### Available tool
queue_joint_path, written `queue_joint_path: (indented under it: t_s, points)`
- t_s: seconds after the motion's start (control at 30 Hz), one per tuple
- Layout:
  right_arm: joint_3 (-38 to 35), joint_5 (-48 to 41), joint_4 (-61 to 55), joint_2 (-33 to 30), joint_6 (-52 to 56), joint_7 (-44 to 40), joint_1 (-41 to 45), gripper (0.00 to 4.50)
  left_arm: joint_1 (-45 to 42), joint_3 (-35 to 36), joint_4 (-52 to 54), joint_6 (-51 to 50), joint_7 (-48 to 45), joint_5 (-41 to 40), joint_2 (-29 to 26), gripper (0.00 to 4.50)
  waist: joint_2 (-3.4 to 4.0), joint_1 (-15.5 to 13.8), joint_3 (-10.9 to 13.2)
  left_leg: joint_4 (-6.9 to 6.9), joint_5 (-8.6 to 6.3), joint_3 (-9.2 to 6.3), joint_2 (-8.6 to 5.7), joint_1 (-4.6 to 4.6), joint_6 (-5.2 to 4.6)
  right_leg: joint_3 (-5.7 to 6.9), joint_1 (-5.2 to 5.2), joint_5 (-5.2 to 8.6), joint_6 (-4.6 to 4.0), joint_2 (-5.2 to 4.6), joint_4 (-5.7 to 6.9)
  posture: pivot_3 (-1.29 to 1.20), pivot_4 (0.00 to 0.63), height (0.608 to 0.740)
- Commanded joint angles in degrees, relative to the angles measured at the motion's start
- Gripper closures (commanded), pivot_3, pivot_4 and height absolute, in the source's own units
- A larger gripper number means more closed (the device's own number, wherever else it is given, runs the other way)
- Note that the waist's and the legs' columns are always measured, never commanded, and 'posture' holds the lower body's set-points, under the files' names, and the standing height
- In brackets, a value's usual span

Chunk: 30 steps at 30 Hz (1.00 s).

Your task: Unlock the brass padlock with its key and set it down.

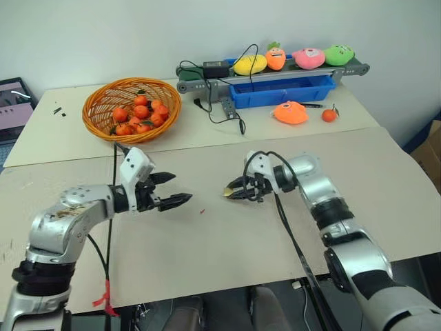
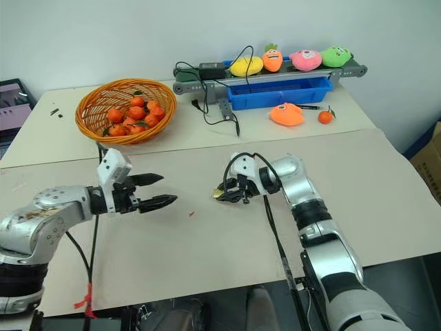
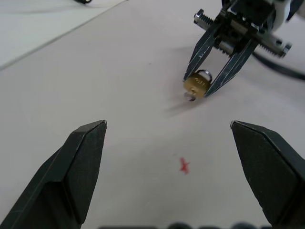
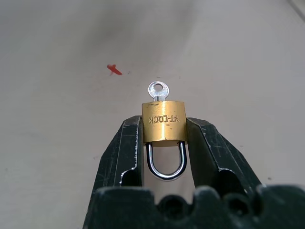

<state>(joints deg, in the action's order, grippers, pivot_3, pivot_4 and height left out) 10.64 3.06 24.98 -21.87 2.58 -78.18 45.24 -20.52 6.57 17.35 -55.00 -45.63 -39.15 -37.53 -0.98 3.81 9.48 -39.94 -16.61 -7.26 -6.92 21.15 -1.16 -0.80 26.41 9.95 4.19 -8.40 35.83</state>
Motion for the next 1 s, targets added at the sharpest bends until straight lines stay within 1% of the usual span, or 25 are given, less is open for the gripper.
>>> queue_joint_path:
  t_s: [0.03,0.1,0.23,0.33,0.4,0.5,0.63,0.77,1.0]
  points:
    - [-0.7,-2.7,-13.7,-2.6,4.3,1.8,-3.1,3.60,-1.0,2.2,2.6,-9.3,2.1,-9.1,2.3,0.06,0.00,0.0,0.0,-0.02,0.00,0.01,0.00,0.00,-0.01,-0.01,0.00,0.00,0.00,0.00,0.01,0.00,0.150,0.740]
    - [-1.0,-2.9,-18.0,-4.1,5.3,3.3,-4.4,3.60,-2.4,3.2,1.3,-13.6,4.5,-12.1,3.9,0.06,0.00,-0.1,0.0,-0.05,0.00,0.02,-0.01,0.00,-0.01,-0.02,-0.01,0.00,0.00,0.00,0.03,0.00,0.150,0.740]
    - [-0.3,-1.4,-22.4,-6.5,3.1,7.1,-6.0,3.60,-7.0,6.9,-3.5,-22.3,10.3,-17.5,7.5,0.06,-0.02,-0.8,0.0,-0.15,0.00,0.02,-0.02,-0.06,0.00,-0.02,-0.06,0.00,0.00,-0.01,-0.10,0.00,0.150,0.740]
    - [0.1,-1.9,-26.4,-7.2,3.9,9.5,-7.6,3.60,-11.9,11.8,-7.5,-28.5,17.1,-22.2,12.9,0.06,-0.06,-1.5,0.0,-0.15,0.01,0.04,-0.02,-0.10,0.01,-0.02,-0.08,0.00,0.00,0.00,-0.09,0.00,0.150,0.740]
    - [0.4,-2.4,-29.2,-7.1,4.9,10.8,-8.8,3.60,-14.9,14.9,-8.8,-30.9,21.2,-25.3,16.5,0.06,-0.06,-1.8,0.0,-0.16,0.01,0.04,-0.02,-0.08,0.01,-0.01,-0.10,0.00,0.00,-0.01,-0.07,0.00,0.150,0.740]
    - [0.4,-1.4,-31.0,-7.2,3.8,13.7,-9.1,3.60,-18.1,18.4,-9.9,-33.6,26.8,-29.3,20.3,0.06,-0.07,-1.8,0.0,-0.26,-0.03,0.03,-0.03,0.01,-0.04,-0.01,-0.11,0.00,0.00,-0.03,-0.04,0.00,0.150,0.740]
    - [0.6,-0.8,-32.1,-7.4,2.7,16.8,-8.2,3.60,-19.2,21.2,-10.7,-35.4,33.3,-32.9,23.5,0.06,-0.08,-1.8,0.0,-0.28,-0.05,0.06,-0.05,-0.02,-0.05,-0.04,-0.12,-0.01,0.01,-0.04,-0.09,0.00,0.150,0.740]
    - [0.8,-0.9,-32.3,-8.4,2.2,17.9,-7.1,3.60,-18.5,22.1,-11.5,-35.8,37.4,-36.1,24.0,0.06,-0.08,-1.9,0.0,-0.30,-0.05,0.07,-0.05,-0.03,-0.04,-0.05,-0.12,0.00,0.00,-0.04,-0.10,0.00,0.150,0.740]
    - [0.5,-1.8,-30.6,-10.9,0.6,17.9,-4.4,3.60,-17.0,22.5,-14.8,-34.7,39.8,-39.0,20.3,0.06,-0.08,-1.9,0.0,-0.29,-0.05,0.08,-0.06,-0.03,-0.04,-0.06,-0.13,0.00,0.00,-0.03,-0.09,0.00,0.150,0.740]
